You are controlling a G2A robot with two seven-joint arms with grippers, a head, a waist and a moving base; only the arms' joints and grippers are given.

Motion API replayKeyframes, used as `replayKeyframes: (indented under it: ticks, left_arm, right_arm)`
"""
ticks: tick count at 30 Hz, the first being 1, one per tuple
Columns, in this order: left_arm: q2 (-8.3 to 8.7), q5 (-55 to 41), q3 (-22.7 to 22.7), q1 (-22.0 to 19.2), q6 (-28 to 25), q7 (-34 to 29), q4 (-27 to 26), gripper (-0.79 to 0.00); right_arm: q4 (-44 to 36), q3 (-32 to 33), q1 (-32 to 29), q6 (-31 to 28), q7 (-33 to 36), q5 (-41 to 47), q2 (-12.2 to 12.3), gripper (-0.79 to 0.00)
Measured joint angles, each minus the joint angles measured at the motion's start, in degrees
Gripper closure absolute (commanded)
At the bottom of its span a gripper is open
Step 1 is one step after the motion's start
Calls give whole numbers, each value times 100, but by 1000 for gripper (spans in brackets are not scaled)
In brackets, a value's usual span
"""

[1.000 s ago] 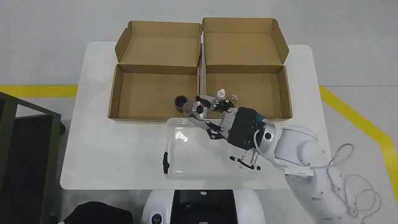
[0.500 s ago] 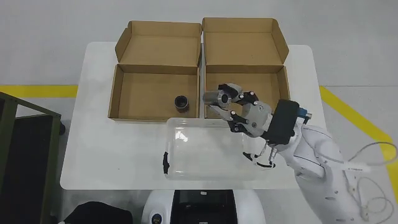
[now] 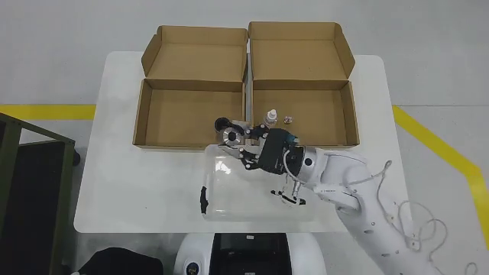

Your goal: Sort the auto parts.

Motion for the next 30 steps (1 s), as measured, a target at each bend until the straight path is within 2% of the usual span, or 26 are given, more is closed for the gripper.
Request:
replayKeyframes:
  ticks: [16, 30]
  left_arm:
    - [0, 0, 0, 0, 0, 0, 0, -785]
    - [0, 0, 0, 0, 0, 0, 0, -785]
  right_arm:
    - [1401, -1450, 1567, 733, 1004, -455, -505, 0]
    - [2770, -2590, 2892, 993, 1728, -338, -1219, 0]
